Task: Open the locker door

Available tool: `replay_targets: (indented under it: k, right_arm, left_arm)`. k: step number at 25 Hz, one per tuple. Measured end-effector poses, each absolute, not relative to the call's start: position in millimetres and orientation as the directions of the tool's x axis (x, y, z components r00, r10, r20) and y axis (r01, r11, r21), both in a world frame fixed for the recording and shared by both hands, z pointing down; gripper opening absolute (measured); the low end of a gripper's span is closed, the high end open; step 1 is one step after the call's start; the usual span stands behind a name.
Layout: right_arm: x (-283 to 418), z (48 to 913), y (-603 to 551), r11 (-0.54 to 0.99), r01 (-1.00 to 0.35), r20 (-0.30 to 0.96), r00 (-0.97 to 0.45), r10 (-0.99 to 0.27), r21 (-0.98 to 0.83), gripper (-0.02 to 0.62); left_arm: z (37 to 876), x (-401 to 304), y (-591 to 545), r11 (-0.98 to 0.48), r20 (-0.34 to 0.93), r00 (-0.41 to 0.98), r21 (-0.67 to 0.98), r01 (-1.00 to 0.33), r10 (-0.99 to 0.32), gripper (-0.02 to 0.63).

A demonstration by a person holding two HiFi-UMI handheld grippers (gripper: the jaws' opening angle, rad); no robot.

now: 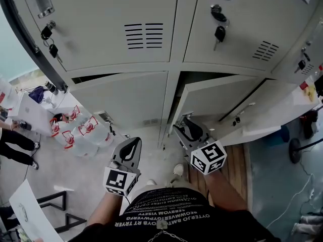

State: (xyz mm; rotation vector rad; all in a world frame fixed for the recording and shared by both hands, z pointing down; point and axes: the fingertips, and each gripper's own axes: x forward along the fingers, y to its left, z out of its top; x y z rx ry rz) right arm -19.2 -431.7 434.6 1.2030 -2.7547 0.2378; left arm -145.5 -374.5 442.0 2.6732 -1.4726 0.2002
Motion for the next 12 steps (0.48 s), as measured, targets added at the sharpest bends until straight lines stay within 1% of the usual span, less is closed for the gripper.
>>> replay_targets:
  k: [12]
  right_arm:
    - [2,435,-387,0.564,-0.820,0.167,-0.572,-0.803,-0.095,0.153]
  left_arm:
    - [440,-141,-349,-0.636,0.139,0.630,-0.003,-0.771,-0.764,-0.008]
